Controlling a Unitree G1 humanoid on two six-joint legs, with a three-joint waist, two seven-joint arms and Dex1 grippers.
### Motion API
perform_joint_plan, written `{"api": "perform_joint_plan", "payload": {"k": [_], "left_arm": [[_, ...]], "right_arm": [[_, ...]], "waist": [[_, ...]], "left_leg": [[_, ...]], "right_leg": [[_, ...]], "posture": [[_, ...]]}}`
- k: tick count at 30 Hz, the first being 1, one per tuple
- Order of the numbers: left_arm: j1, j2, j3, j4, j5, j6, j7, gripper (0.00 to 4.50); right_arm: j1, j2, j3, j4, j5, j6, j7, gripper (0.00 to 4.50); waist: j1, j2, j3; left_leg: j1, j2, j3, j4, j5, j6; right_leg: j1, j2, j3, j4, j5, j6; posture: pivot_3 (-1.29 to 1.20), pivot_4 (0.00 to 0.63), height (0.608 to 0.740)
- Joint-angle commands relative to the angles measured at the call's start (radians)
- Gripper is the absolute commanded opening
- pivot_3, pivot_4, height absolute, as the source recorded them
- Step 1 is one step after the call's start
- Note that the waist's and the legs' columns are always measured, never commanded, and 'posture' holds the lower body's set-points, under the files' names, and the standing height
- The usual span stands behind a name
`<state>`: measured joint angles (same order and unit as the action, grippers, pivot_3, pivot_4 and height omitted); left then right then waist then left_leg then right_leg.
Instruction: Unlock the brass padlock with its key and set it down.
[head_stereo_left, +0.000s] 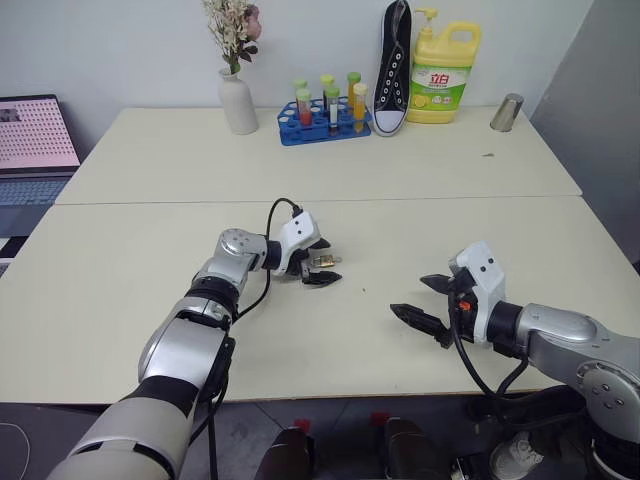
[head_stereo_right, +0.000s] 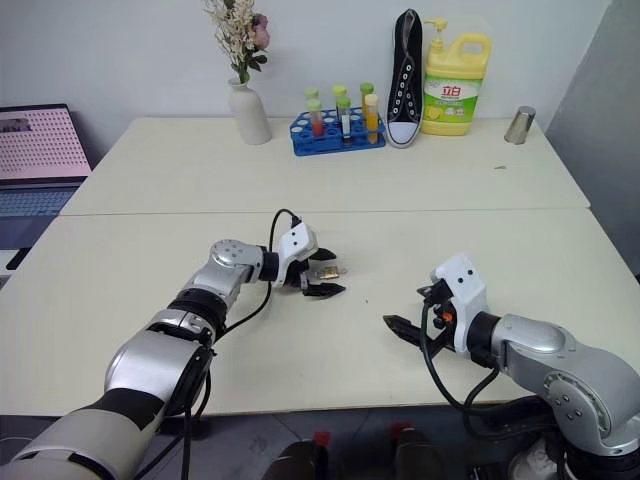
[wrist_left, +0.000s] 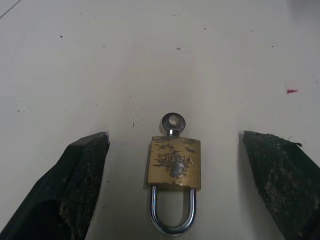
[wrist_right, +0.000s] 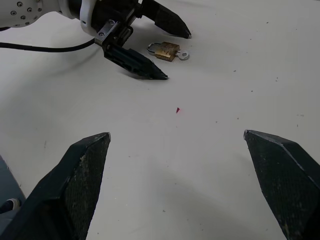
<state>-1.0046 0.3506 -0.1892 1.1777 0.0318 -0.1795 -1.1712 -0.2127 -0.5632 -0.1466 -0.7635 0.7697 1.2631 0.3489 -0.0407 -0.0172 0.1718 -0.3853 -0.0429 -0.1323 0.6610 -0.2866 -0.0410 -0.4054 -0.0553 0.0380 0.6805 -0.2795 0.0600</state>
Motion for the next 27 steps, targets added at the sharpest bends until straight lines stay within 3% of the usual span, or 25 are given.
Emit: {"api": "perform_joint_plan", "payload": {"k": [1, 5, 8, 18, 23, 27], "left_arm": [[-0.011, 0.026, -0.004, 0.026, 0.037, 0.042, -0.004, 4.5], [-0.01, 0.026, -0.017, 0.035, 0.064, 0.073, -0.01, 4.5], [-0.006, 0.024, -0.031, 0.037, 0.086, 0.084, -0.013, 3.93], [0.01, 0.046, -0.052, 0.028, 0.129, 0.098, -0.051, 0.96], [0.058, 0.07, -0.064, -0.048, 0.121, 0.047, -0.107, 0.96], [0.161, 0.081, -0.013, -0.29, 0.004, -0.093, -0.192, 0.96]], "right_arm": [[-0.001, 0.007, -0.02, -0.027, 0.021, -0.016, -0.01, 4.48], [-0.006, 0.007, -0.018, -0.025, 0.024, -0.02, -0.01, 4.48], [-0.014, 0.003, -0.022, -0.021, 0.024, -0.021, -0.007, 4.5], [-0.018, -0.003, -0.026, -0.023, 0.024, -0.038, -0.001, 4.5], [-0.011, -0.026, -0.009, -0.035, 0.005, -0.08, 0.021, 4.5], [0.034, -0.053, 0.005, -0.072, -0.021, -0.183, 0.062, 4.5]], "waist": [[-0.001, 0.0, 0.0], [-0.004, 0.0, 0.0], [-0.008, 0.0, -0.001], [-0.014, 0.0, -0.002], [-0.018, 0.0, -0.003], [-0.017, 0.0, -0.003]], "left_leg": [[0.0, 0.0, 0.0, 0.0, 0.0, 0.0], [0.001, 0.0, 0.0, 0.0, 0.0, 0.0], [0.001, 0.0, 0.0, 0.0, 0.0, 0.0], [0.002, 0.0, 0.0, 0.0, 0.0, 0.0], [0.002, 0.0, 0.0, 0.0, 0.0, 0.0], [0.002, 0.001, 0.0, 0.0, 0.0, 0.0]], "right_leg": [[0.0, 0.0, 0.0, 0.0, 0.0, 0.0], [0.0, 0.0, 0.0, 0.0, 0.0, 0.0], [0.001, 0.0, 0.0, 0.001, 0.0, 0.0], [0.001, 0.001, 0.0, 0.001, 0.0, 0.0], [0.001, 0.001, 0.001, 0.001, 0.0, 0.0], [0.001, 0.0, 0.001, 0.0, 0.0, 0.0]], "posture": [[0.0, 0.15, 0.74], [0.0, 0.15, 0.74], [0.0, 0.15, 0.74], [0.0, 0.15, 0.74], [0.0, 0.15, 0.74], [0.0, 0.15, 0.74]]}}
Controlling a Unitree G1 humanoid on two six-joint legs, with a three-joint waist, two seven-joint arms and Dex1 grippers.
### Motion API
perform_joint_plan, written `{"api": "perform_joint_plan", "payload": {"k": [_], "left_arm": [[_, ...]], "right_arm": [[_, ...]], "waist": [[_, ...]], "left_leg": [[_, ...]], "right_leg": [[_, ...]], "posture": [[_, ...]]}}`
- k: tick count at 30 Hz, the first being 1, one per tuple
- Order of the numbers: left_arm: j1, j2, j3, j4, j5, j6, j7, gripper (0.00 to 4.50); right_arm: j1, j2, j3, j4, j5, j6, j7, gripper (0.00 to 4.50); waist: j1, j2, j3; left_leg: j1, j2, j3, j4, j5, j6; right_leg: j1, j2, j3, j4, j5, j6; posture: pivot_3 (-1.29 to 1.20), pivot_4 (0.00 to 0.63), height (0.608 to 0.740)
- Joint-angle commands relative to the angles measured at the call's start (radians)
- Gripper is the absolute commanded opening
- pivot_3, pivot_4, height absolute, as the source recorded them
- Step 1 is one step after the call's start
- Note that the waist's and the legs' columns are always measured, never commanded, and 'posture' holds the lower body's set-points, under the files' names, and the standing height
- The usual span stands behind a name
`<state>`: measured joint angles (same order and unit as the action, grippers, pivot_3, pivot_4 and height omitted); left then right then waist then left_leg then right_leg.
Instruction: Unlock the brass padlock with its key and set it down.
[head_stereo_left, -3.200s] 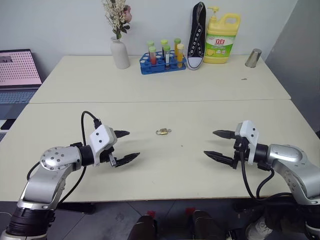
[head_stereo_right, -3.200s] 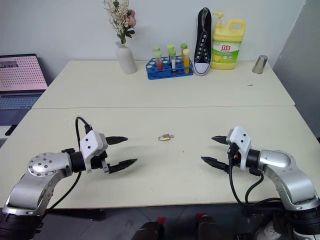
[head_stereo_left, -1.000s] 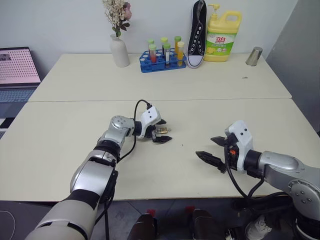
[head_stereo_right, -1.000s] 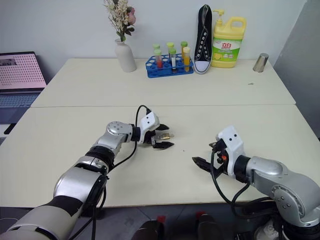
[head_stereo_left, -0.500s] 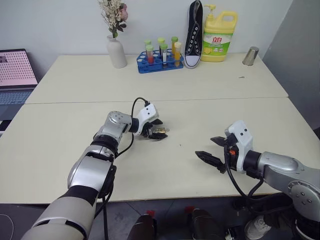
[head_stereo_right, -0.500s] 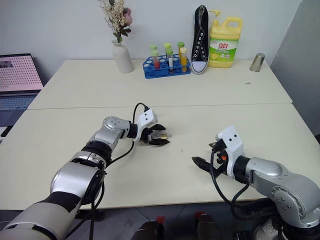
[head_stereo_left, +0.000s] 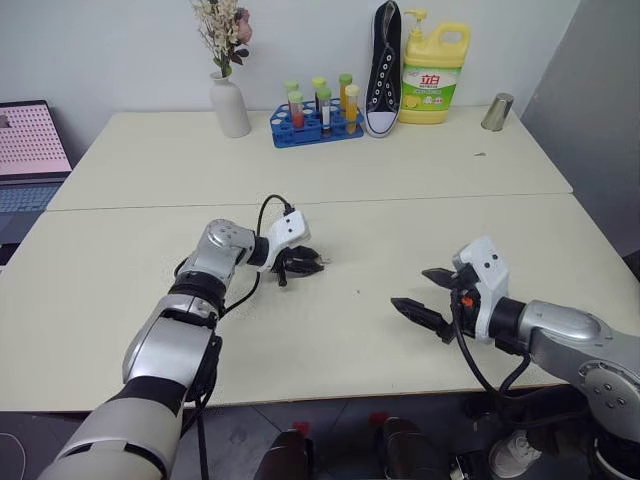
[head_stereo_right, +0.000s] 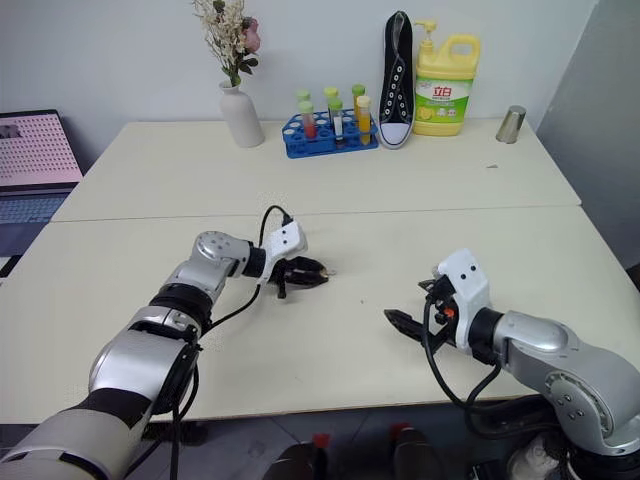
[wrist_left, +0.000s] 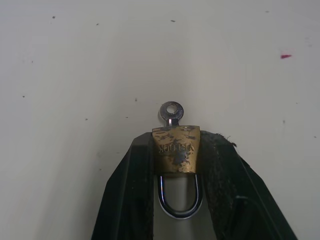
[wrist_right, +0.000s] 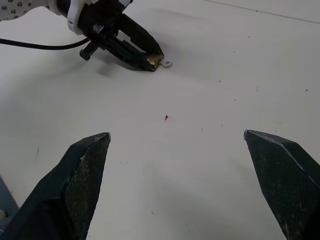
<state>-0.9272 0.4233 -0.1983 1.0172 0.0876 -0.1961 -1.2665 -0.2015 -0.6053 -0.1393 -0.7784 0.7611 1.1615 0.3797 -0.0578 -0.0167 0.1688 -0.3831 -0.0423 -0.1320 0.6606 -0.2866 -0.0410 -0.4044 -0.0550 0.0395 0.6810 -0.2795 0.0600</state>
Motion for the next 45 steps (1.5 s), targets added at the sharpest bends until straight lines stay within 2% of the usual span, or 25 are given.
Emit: {"api": "perform_joint_plan", "payload": {"k": [1, 5, 8, 9, 10, 13, 18, 23, 27, 41, 42, 44, 45], "left_arm": [[0.12, 0.019, -0.003, -0.215, -0.078, -0.095, -0.128, 0.96], [0.228, 0.017, 0.038, -0.482, -0.168, -0.081, -0.103, 0.96], [0.291, 0.009, 0.059, -0.626, -0.162, -0.3, -0.003, 0.96], [0.301, 0.008, 0.06, -0.648, -0.158, -0.345, 0.023, 0.96], [0.307, 0.014, 0.06, -0.658, -0.119, -0.474, 0.067, 0.96], [0.315, 0.027, 0.061, -0.657, -0.05, -0.714, 0.172, 0.96], [0.318, 0.055, 0.059, -0.646, 0.024, -0.872, 0.304, 0.96], [0.32, 0.08, 0.054, -0.655, 0.087, -0.929, 0.408, 0.96], [0.328, 0.112, 0.017, -0.654, 0.079, -0.915, 0.43, 0.96], [0.327, 0.167, -0.039, -0.659, 0.1, -0.916, 0.51, 0.96], [0.325, 0.169, -0.041, -0.658, 0.102, -0.917, 0.514, 0.96], [0.323, 0.174, -0.045, -0.657, 0.105, -0.919, 0.523, 0.96], [0.322, 0.174, -0.047, -0.657, 0.105, -0.919, 0.526, 0.96]], "right_arm": [[0.039, -0.014, -0.002, -0.065, -0.016, -0.108, 0.041, 4.5], [0.095, -0.006, 0.0, -0.077, -0.035, -0.208, 0.063, 4.5], [0.125, 0.021, -0.001, -0.067, -0.037, -0.275, 0.075, 4.5], [0.131, 0.025, -0.001, -0.063, -0.037, -0.289, 0.078, 4.5], [0.138, 0.03, 0.005, -0.056, -0.035, -0.311, 0.092, 4.5], [0.139, 0.064, 0.018, -0.028, -0.013, -0.367, 0.124, 4.5], [0.075, 0.071, 0.052, 0.042, 0.031, -0.327, 0.142, 4.5], [-0.018, 0.076, 0.066, 0.135, 0.11, -0.254, 0.148, 4.5], [-0.082, 0.094, 0.08, 0.193, 0.172, -0.194, 0.134, 4.5], [-0.178, 0.116, 0.126, 0.272, 0.161, -0.172, 0.132, 4.5], [-0.183, 0.122, 0.131, 0.276, 0.159, -0.17, 0.127, 4.21], [-0.188, 0.128, 0.135, 0.281, 0.156, -0.167, 0.122, 3.96], [-0.189, 0.123, 0.138, 0.281, 0.153, -0.165, 0.126, 3.58]], "waist": [[0.002, 0.0, 0.0], [0.011, -0.001, 0.001], [0.023, -0.001, 0.001], [0.026, -0.001, 0.0], [0.028, -0.001, 0.0], [0.027, -0.001, 0.0], [0.025, -0.001, 0.0], [0.027, -0.001, 0.0], [0.025, -0.001, 0.0], [0.024, -0.001, 0.0], [0.024, -0.001, 0.0], [0.024, -0.001, 0.0], [0.025, -0.001, 0.0]], "left_leg": [[0.0, 0.001, 0.0, 0.0, 0.0, 0.0], [-0.002, 0.002, -0.001, 0.001, 0.0, 0.0], [-0.002, 0.002, -0.001, 0.002, 0.0, 0.0], [-0.002, 0.002, -0.001, 0.002, 0.0, 0.0], [-0.002, 0.003, -0.001, 0.002, 0.0, 0.0], [-0.001, 0.002, 0.0, 0.002, 0.0, 0.0], [0.0, 0.0, 0.001, 0.001, 0.0, 0.0], [0.0, 0.0, 0.0, 0.002, 0.0, 0.0], [0.0, 0.0, 0.0, 0.001, 0.0, 0.0], [-0.001, 0.0, 0.0, 0.001, 0.0, 0.0], [0.0, 0.0, 0.0, 0.001, 0.0, 0.0], [0.0, 0.0, 0.0, 0.001, 0.0, 0.0], [-0.001, 0.0, 0.0, 0.001, 0.0, 0.0]], "right_leg": [[0.0, 0.0, 0.0, 0.0, 0.0, 0.0], [0.0, -0.002, 0.0, 0.0, 0.0, 0.0], [0.0, -0.002, 0.0, 0.0, 0.0, 0.0], [0.0, -0.002, 0.001, -0.001, 0.0, 0.0], [0.0, -0.002, 0.001, -0.001, 0.0, 0.0], [0.0, -0.002, 0.001, -0.001, 0.0, 0.0], [0.0, -0.001, 0.001, -0.001, 0.0, 0.0], [0.0, -0.001, 0.001, -0.001, 0.0, 0.0], [0.0, -0.001, 0.0, -0.001, 0.0, 0.0], [0.0, -0.001, 0.0, 0.0, 0.0, 0.0], [0.0, 0.0, 0.0, 0.0, 0.0, 0.0], [0.0, 0.0, 0.0, 0.0, 0.0, 0.0], [0.0, 0.0, 0.0, 0.0, 0.0, 0.0]], "posture": [[0.0, 0.15, 0.74], [0.0, 0.15, 0.74], [0.0, 0.15, 0.74], [0.0, 0.15, 0.74], [0.0, 0.15, 0.74], [0.0, 0.15, 0.74], [0.0, 0.15, 0.74], [0.0, 0.15, 0.74], [0.0, 0.15, 0.74], [0.0, 0.15, 0.74], [0.0, 0.15, 0.74], [0.0, 0.15, 0.74], [0.0, 0.15, 0.74]]}}
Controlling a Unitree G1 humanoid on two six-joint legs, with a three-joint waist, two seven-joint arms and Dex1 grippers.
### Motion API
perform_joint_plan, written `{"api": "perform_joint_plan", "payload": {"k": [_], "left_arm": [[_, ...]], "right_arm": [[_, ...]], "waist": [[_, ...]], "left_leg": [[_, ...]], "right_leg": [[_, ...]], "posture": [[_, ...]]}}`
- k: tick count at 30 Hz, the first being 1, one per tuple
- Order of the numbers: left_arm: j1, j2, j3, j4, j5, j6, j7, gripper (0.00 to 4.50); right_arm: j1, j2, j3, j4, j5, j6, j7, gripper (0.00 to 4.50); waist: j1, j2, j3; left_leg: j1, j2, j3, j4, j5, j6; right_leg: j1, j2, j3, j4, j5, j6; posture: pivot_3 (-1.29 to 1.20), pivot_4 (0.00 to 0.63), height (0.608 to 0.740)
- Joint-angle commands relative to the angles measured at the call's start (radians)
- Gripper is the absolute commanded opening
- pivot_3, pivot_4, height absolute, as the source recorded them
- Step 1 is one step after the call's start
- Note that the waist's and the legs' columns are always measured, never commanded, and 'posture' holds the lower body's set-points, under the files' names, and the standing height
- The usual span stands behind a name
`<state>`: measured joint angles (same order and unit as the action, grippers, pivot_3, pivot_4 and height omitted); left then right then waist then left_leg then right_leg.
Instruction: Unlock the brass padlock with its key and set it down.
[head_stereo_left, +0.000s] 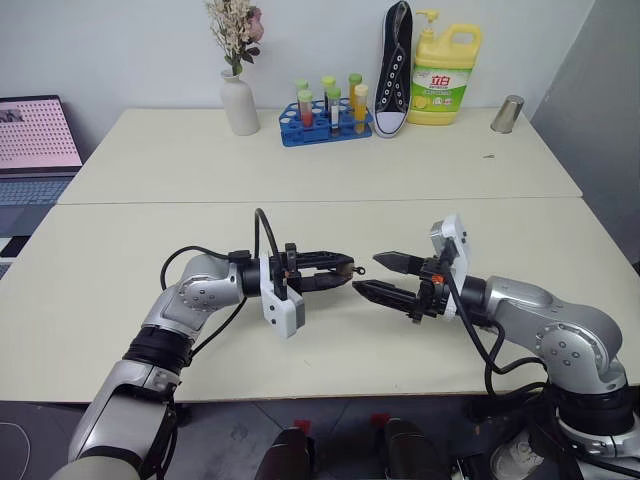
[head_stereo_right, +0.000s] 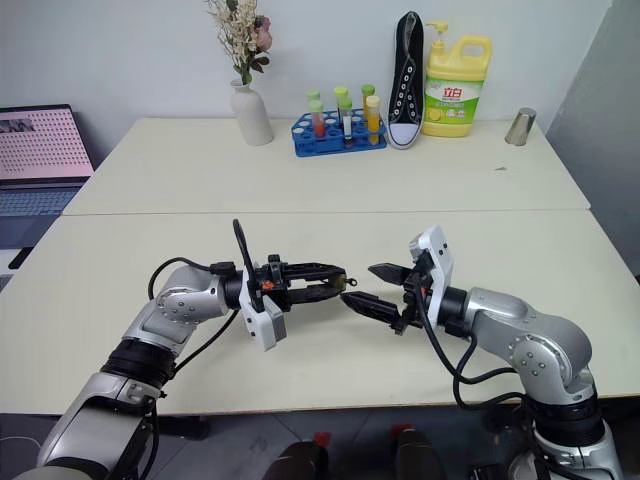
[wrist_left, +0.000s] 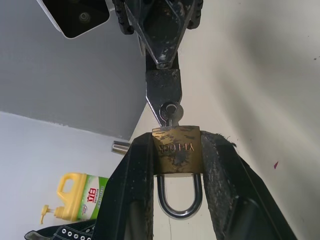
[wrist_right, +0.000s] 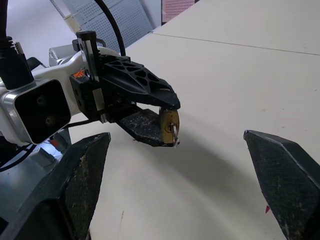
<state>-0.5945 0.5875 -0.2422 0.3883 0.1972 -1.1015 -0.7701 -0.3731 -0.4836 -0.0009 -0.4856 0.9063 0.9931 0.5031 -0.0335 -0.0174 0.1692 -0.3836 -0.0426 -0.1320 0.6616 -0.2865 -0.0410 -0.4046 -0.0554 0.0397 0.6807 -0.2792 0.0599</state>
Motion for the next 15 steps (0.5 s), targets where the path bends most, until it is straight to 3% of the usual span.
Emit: {"api": "perform_joint_plan", "payload": {"k": [1, 10, 15], "left_arm": [[-0.012, 0.012, -0.006, -0.028, -0.003, -0.014, 0.032, 0.96], [-0.01, 0.017, -0.025, -0.036, 0.008, -0.013, 0.055, 0.96], [-0.012, 0.02, -0.03, -0.039, 0.015, -0.012, 0.067, 0.96]], "right_arm": [[-0.018, 0.0, 0.0, -0.011, 0.01, 0.004, 0.004, 3.25], [-0.03, -0.002, 0.006, -0.007, 0.011, 0.016, 0.008, 0.0], [-0.036, -0.007, 0.015, -0.007, 0.013, 0.02, 0.02, 0.0]], "waist": [[0.001, 0.0, 0.0], [0.0, 0.0, 0.0], [0.0, 0.0, 0.0]], "left_leg": [[0.0, 0.0, 0.0, 0.0, 0.0, 0.0], [0.0, 0.0, 0.0, 0.0, 0.0, 0.0], [0.0, 0.0, 0.0, 0.0, 0.0, 0.0]], "right_leg": [[0.0, 0.0, 0.0, 0.0, 0.0, 0.0], [0.0, 0.0, 0.0, 0.0, 0.0, 0.0], [0.0, 0.0, 0.0, 0.0, 0.0, 0.0]], "posture": [[0.0, 0.15, 0.74], [0.0, 0.15, 0.74], [0.0, 0.15, 0.74]]}}
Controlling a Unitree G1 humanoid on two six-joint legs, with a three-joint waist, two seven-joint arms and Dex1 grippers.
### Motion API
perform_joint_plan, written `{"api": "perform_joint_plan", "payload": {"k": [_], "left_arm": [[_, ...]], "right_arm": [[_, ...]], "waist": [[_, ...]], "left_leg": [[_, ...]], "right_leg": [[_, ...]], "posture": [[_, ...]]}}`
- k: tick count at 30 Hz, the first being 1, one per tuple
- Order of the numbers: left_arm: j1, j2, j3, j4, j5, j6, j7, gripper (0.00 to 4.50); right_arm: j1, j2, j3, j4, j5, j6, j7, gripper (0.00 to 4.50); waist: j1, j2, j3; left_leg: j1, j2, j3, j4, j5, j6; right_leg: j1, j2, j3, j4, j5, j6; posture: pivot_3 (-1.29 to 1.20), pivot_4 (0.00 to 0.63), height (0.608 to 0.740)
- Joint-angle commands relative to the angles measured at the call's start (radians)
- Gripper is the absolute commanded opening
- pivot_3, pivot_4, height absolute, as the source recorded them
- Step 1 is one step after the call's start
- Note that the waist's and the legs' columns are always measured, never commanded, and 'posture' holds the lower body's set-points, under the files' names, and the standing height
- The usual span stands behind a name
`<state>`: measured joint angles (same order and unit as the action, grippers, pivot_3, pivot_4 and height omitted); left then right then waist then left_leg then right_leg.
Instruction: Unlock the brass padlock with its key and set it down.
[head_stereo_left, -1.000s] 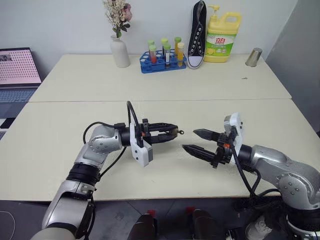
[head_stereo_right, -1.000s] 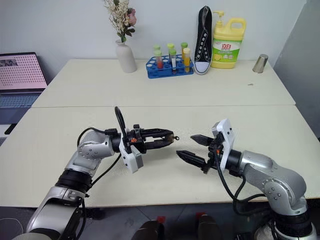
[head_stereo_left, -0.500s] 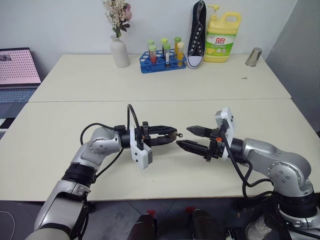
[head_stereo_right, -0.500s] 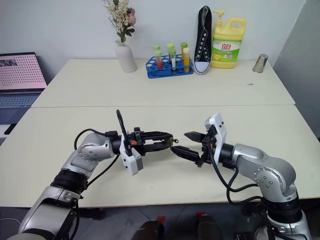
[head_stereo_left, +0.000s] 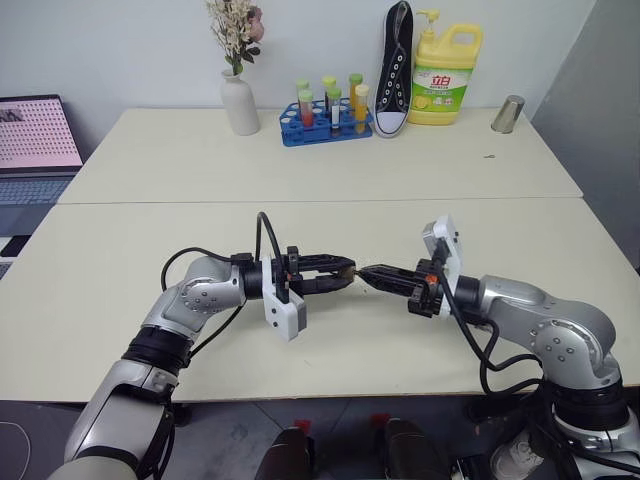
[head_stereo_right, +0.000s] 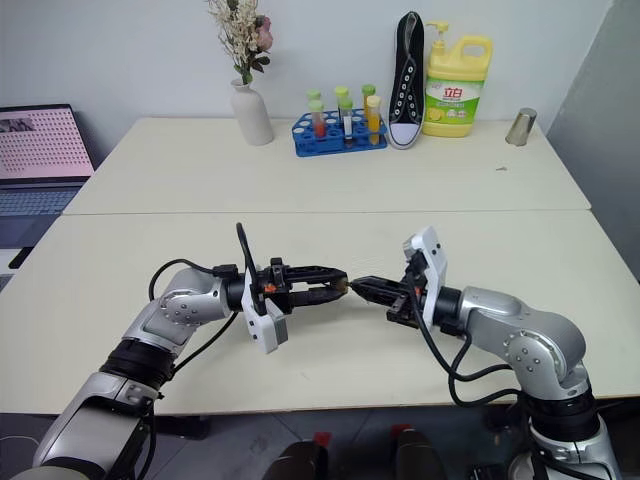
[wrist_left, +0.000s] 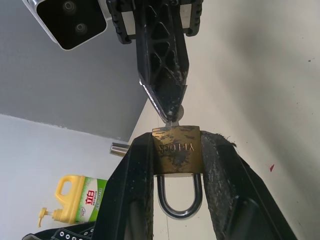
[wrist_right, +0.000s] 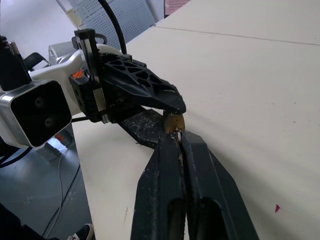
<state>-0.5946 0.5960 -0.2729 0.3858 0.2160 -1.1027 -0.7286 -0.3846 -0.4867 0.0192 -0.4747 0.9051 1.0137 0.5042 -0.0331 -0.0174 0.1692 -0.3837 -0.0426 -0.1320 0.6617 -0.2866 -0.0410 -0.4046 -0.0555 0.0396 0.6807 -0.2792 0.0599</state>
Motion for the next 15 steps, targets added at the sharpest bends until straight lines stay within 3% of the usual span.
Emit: {"api": "perform_joint_plan", "payload": {"k": [1, 11, 15], "left_arm": [[-0.013, 0.012, 0.001, -0.037, -0.002, -0.011, 0.026, 0.96], [-0.015, 0.015, -0.003, -0.039, 0.017, -0.014, 0.044, 0.96], [-0.023, 0.019, -0.004, -0.036, 0.037, -0.034, 0.05, 0.96]], "right_arm": [[-0.026, -0.005, -0.004, -0.019, 0.016, -0.001, 0.021, 0.0], [-0.041, -0.005, -0.021, 0.0, 0.057, 0.048, 0.011, 0.0], [-0.072, 0.018, -0.069, 0.048, 0.156, 0.156, -0.046, 0.0]], "waist": [[0.0, 0.0, 0.0], [0.0, 0.0, 0.0], [0.0, 0.0, 0.0]], "left_leg": [[0.0, 0.0, 0.0, 0.0, 0.0, 0.0], [0.0, 0.0, 0.0, 0.0, 0.0, 0.0], [0.0, 0.0, 0.0, 0.0, 0.0, 0.0]], "right_leg": [[0.0, 0.0, 0.0, 0.0, 0.0, 0.0], [0.0, 0.0, 0.0, 0.0, 0.0, 0.0], [0.0, 0.0, 0.0, 0.0, 0.0, 0.0]], "posture": [[0.0, 0.15, 0.74], [0.0, 0.15, 0.74], [0.0, 0.15, 0.74]]}}
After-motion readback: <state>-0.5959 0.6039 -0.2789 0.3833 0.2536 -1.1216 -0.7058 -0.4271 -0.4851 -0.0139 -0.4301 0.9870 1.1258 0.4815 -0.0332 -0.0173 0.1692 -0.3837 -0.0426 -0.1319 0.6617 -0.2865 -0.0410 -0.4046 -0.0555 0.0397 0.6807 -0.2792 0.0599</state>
